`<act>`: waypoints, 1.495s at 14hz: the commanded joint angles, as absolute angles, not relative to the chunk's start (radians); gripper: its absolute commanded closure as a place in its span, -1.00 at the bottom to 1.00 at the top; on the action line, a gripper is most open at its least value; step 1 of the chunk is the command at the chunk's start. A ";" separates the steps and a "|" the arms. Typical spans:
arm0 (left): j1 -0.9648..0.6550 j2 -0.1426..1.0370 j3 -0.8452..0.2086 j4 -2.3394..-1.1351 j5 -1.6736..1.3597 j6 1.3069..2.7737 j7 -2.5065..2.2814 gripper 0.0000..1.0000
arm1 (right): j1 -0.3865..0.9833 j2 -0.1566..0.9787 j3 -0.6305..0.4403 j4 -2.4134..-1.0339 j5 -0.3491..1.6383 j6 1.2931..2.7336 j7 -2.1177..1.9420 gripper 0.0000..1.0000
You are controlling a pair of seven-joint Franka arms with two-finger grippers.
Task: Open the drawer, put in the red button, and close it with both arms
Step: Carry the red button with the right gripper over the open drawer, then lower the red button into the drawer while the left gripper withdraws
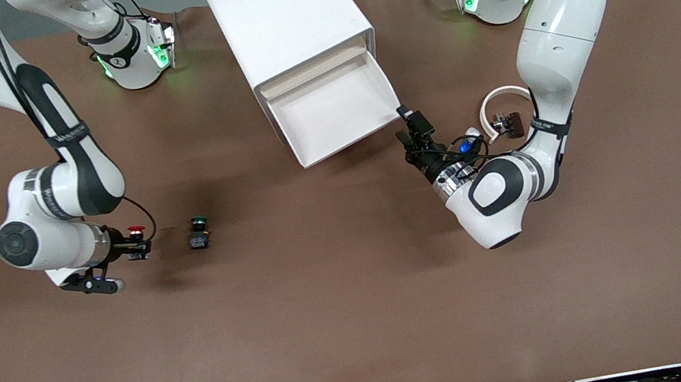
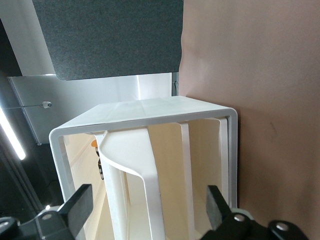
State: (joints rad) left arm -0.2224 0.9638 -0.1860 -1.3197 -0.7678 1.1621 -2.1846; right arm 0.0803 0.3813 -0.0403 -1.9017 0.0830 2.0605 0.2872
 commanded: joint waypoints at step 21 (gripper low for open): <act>-0.349 0.668 0.038 -1.500 -0.427 1.123 -1.307 -1.00 | 0.865 0.271 -0.021 -1.551 0.186 1.819 1.989 1.00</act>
State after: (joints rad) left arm -0.2597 0.7850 -0.0611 -1.3889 -0.4688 1.0522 -1.4953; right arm 0.8366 0.2661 -0.0077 -1.5165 0.2084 1.7815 1.9058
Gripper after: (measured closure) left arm 0.000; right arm 0.581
